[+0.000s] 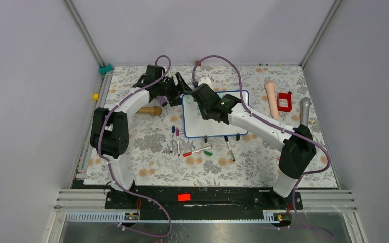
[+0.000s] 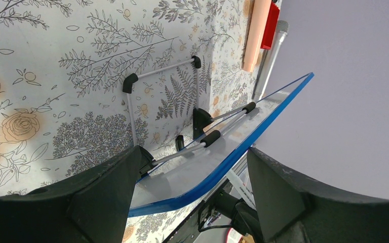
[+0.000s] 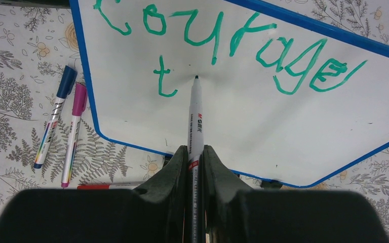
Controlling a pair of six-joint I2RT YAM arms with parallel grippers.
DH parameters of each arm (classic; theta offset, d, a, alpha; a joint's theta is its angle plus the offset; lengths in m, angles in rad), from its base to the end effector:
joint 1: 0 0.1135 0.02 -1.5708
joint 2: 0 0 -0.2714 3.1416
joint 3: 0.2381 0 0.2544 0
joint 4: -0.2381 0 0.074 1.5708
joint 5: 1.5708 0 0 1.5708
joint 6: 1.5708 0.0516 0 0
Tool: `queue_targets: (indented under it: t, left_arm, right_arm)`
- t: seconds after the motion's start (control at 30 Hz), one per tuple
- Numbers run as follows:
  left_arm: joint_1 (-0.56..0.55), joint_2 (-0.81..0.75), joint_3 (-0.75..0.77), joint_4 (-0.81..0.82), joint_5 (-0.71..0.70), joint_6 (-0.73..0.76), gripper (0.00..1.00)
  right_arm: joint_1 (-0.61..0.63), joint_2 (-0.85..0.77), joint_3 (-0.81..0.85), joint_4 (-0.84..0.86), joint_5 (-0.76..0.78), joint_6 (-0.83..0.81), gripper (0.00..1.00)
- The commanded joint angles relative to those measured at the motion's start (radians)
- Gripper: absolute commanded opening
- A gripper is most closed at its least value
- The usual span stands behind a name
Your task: Write a sentence on the whiteboard
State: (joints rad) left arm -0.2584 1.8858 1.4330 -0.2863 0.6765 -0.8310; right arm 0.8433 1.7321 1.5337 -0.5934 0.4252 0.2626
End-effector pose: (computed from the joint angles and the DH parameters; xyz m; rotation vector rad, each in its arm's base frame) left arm 0.4143 -0.1429 0.2404 -0.3273 2.4615 -1.2997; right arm 0.2838 0.2867 0.3054 -0.4568 2.2308 0.0723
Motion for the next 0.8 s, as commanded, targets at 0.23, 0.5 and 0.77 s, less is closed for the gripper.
queue_targets:
  t: [0.23,0.5,0.77]
  left_arm:
    - [-0.003,-0.065,-0.021,0.03,-0.018,0.001,0.77]
    - [-0.004,-0.064,-0.008,0.027,-0.015,0.003,0.77]
    - [-0.004,-0.062,-0.005,0.027,-0.015,0.004,0.77]
  right_arm:
    - [-0.007,-0.023,0.004,0.001,0.003,-0.026,0.0]
    - [-0.007,-0.035,-0.003,0.001,0.002,-0.02,0.0]
    - [-0.007,-0.05,-0.023,0.021,-0.005,-0.017,0.0]
